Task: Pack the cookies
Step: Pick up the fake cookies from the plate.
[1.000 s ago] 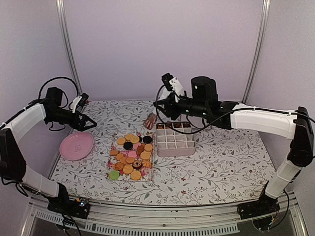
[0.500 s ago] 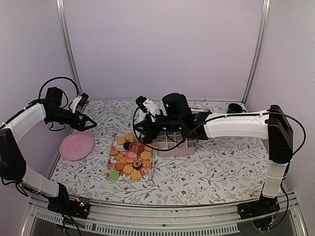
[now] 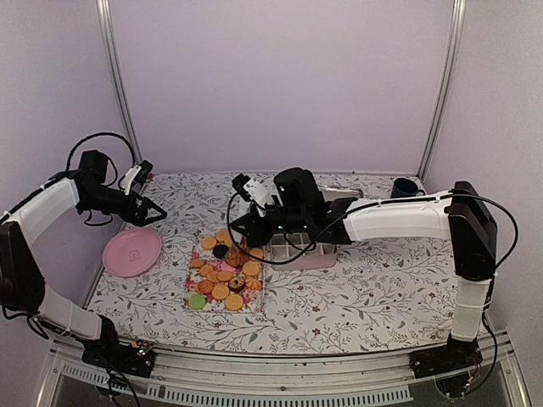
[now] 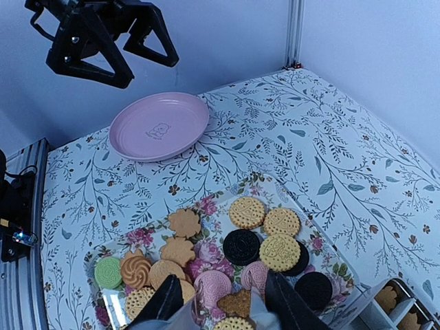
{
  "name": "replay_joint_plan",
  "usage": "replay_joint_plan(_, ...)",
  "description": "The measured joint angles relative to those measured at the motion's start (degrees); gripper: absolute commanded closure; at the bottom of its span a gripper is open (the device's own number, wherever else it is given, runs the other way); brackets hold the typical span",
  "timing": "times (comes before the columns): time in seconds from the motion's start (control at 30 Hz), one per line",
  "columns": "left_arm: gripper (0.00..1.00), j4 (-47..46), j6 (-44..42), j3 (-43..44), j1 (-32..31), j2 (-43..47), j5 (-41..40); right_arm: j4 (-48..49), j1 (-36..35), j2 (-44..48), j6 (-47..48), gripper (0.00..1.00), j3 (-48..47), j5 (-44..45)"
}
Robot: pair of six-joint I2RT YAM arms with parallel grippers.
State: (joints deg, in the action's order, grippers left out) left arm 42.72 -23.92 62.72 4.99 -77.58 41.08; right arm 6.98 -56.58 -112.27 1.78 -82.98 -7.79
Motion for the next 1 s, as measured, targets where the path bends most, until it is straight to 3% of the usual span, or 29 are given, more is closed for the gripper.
replay_joint_plan(1.0, 0.01, 0.0, 0.0, 0.0, 0.0, 0.1, 0.0, -0.5, 1.6, -2.2, 2.8, 0.57, -3.7, 1.7)
